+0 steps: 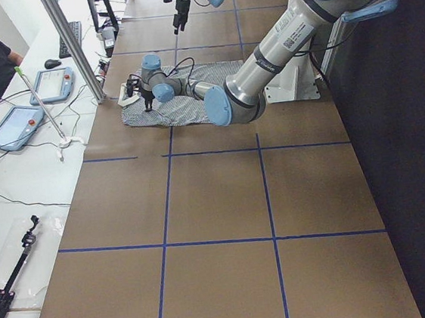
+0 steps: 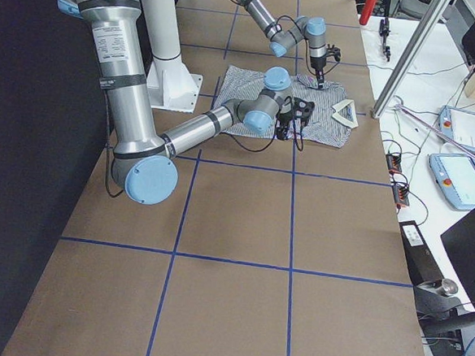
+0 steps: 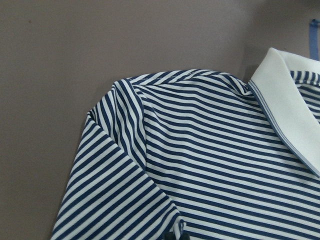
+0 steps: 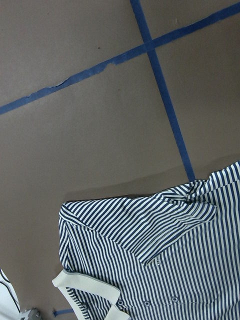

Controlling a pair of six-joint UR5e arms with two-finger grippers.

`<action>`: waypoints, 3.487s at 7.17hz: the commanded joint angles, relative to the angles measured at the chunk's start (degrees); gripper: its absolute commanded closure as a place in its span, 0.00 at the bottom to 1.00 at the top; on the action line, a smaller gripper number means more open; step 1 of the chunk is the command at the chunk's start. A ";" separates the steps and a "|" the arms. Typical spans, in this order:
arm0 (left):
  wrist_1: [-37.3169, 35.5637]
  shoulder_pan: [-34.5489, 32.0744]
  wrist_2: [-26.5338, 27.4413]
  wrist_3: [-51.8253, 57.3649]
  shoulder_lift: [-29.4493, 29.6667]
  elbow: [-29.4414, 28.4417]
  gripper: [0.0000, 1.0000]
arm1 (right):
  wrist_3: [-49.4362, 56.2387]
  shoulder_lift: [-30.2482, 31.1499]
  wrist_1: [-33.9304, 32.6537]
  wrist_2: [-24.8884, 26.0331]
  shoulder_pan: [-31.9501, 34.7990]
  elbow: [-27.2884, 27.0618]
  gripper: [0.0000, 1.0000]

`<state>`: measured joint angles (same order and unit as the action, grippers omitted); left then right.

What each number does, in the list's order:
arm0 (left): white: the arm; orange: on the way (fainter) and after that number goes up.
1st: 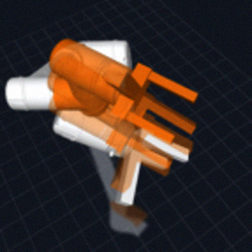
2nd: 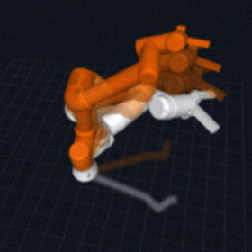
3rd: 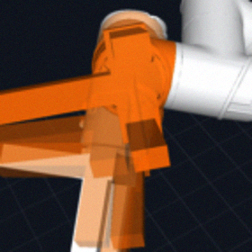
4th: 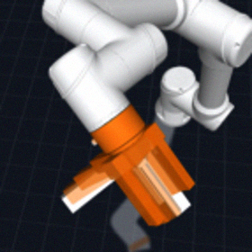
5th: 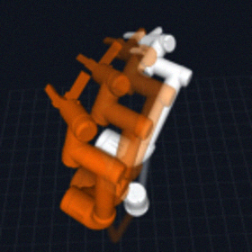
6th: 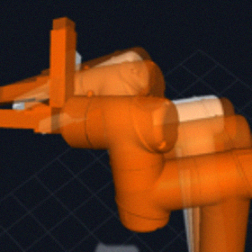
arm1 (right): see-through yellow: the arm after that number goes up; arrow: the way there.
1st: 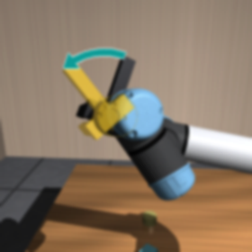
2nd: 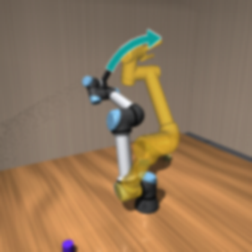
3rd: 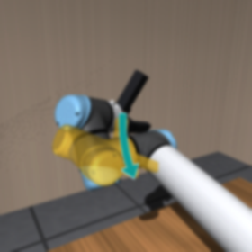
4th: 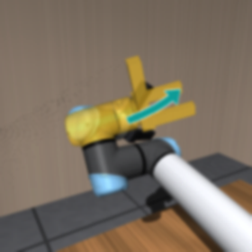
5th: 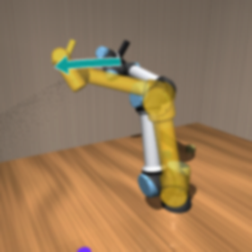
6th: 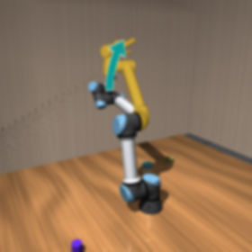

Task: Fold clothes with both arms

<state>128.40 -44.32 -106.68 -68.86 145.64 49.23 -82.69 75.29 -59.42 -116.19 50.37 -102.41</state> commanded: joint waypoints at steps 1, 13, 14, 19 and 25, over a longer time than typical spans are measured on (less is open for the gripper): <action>3.42 0.55 1.73 -0.31 1.12 -3.50 1.00 | -0.02 -0.06 0.01 -0.09 -0.01 -0.07 0.00; 3.96 2.57 -5.29 -14.32 -27.17 40.78 0.36 | -29.95 5.48 -13.04 36.95 -44.34 -13.60 0.00; 3.96 2.92 -5.29 -15.16 -27.17 40.69 0.37 | -32.60 5.39 -16.92 39.35 -46.56 -14.65 0.05; 4.14 3.19 -5.29 -15.43 -27.17 40.42 0.34 | -33.95 4.69 -25.46 39.37 -46.85 -15.18 0.27; 4.58 3.45 -5.64 -16.39 -26.91 41.47 0.22 | -34.03 5.30 -25.66 38.94 -47.64 -16.58 1.00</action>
<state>133.28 -40.93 -112.06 -84.63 118.62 90.14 -116.74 80.56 -85.03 -77.15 2.81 -118.12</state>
